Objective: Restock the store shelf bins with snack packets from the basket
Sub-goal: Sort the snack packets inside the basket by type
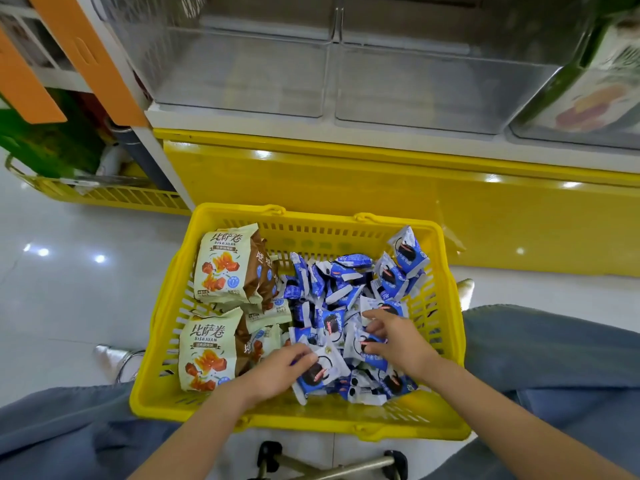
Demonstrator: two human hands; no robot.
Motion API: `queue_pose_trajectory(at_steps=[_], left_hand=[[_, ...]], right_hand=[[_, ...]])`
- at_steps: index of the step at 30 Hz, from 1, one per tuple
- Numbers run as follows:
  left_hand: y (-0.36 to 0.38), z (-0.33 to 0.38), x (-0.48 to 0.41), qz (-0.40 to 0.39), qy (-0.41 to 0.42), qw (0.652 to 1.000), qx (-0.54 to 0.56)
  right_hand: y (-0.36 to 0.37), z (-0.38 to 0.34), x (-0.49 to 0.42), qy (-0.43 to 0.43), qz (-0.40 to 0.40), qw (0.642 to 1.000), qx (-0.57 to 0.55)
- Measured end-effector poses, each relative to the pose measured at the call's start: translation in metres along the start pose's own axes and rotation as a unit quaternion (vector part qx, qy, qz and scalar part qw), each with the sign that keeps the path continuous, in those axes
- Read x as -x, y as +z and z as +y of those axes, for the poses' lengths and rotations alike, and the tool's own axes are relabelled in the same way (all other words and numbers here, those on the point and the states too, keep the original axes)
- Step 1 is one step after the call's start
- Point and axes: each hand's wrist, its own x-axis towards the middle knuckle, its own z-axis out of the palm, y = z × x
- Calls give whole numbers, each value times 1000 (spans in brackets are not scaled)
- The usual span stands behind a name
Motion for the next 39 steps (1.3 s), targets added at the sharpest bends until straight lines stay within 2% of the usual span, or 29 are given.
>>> queue_pose_trajectory(at_steps=[2, 5, 7, 10, 13, 15, 19, 26, 29, 32, 36, 39], left_hand=[[4, 4, -3, -11, 9, 1000, -4], [11, 6, -12, 0, -6, 997, -72], [17, 5, -17, 17, -23, 993, -112], [22, 2, -22, 45, -42, 991, -115], [21, 0, -27, 47, -76, 995, -54], [22, 0, -29, 25, -92, 995, -38], [26, 2, -32, 6, -94, 992, -87], [16, 4, -22, 17, -67, 994, -85], [3, 6, -16, 42, -34, 998, -25], [-21, 21, -14, 121, 9, 992, 44], [-56, 46, -35, 270, 42, 958, 90], [-74, 60, -60, 308, 17, 946, 101]], right_hand=[[-11, 5, 0, 5, -31, 999, -6], [-16, 16, 1, 19, -101, 993, 63], [-14, 25, 3, 29, -119, 986, 111], [-6, 32, 8, 34, -107, 974, 196], [2, 29, 9, 29, -76, 962, 262], [8, 27, 8, 31, -79, 963, 255], [12, 27, 9, 35, -99, 960, 260], [6, 21, 4, 22, -90, 977, 194], [-6, 8, -4, -10, -108, 981, 163], [-29, -15, -17, -48, -84, 989, 110], [-56, -48, -54, -53, 29, 998, 5], [-54, -66, -80, -20, 67, 995, -74]])
